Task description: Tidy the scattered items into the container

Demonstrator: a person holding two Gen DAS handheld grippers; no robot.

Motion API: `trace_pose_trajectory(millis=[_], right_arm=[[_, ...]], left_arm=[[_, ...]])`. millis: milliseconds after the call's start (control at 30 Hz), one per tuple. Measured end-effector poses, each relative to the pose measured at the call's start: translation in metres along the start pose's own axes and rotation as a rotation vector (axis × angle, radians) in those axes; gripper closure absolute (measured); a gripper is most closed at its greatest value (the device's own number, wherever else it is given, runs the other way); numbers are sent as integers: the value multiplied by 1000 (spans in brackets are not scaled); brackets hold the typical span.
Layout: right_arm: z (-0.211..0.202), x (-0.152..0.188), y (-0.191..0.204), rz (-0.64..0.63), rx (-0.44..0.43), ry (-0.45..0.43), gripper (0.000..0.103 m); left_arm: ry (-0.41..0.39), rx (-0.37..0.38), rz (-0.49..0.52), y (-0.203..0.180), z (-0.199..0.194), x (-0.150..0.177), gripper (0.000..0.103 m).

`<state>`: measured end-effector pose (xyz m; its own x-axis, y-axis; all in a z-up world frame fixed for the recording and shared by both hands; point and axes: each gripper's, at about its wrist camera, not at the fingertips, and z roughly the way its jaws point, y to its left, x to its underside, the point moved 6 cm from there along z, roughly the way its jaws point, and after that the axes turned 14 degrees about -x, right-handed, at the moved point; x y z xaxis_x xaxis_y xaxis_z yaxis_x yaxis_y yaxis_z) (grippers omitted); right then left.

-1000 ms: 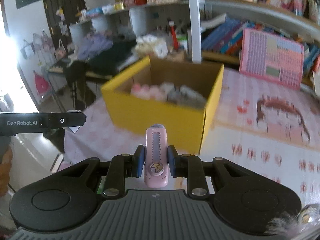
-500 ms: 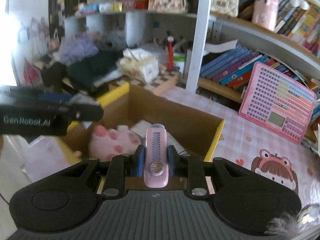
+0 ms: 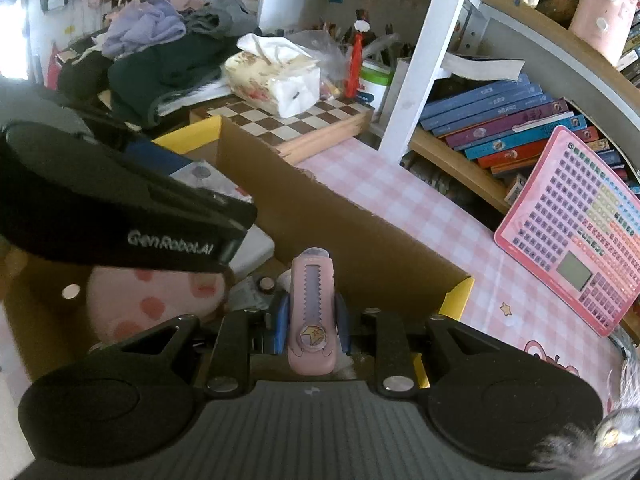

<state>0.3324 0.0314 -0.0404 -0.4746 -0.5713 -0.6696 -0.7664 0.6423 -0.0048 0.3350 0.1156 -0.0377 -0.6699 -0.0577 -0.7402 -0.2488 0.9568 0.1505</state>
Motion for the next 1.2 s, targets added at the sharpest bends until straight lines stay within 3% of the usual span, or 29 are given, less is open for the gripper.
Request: trace_pose_trajectory(millis=[67,100,233,500,567,767,900,1033,1100,1200], right_arm=[[-3,0,-3,11,1,-24,64],[-7,0,-4,14,-5,-44,56],[-20,1,-3,32,-14,-85,48],[-74,4,15,58,-9,-199,41],[-94,6,21,62,-7,-236,41],[-152,25,39,79,22,-328,32],[-181,51,50,112,59,-362,25],[-200,85,62,152,132,-366,16],[-204,102,68,167,164,-354,7],[-204,133,75,190,220,-300,5]], left_arm=[[-9,1,2,-2,-2,1,21],[-24,1,1,-2,-5,0,21],[-78,7,-1,-1,-23,-1,15],[-214,16,-23,13,-91,0,8],[-234,15,-13,19,-112,5,0],[-299,-6,-42,45,-170,24,0],[-282,-15,-95,59,-196,48,0],[-210,-39,-126,64,-207,83,0],[-163,-33,-112,61,-210,101,0],[-130,-31,-77,54,-214,124,0]])
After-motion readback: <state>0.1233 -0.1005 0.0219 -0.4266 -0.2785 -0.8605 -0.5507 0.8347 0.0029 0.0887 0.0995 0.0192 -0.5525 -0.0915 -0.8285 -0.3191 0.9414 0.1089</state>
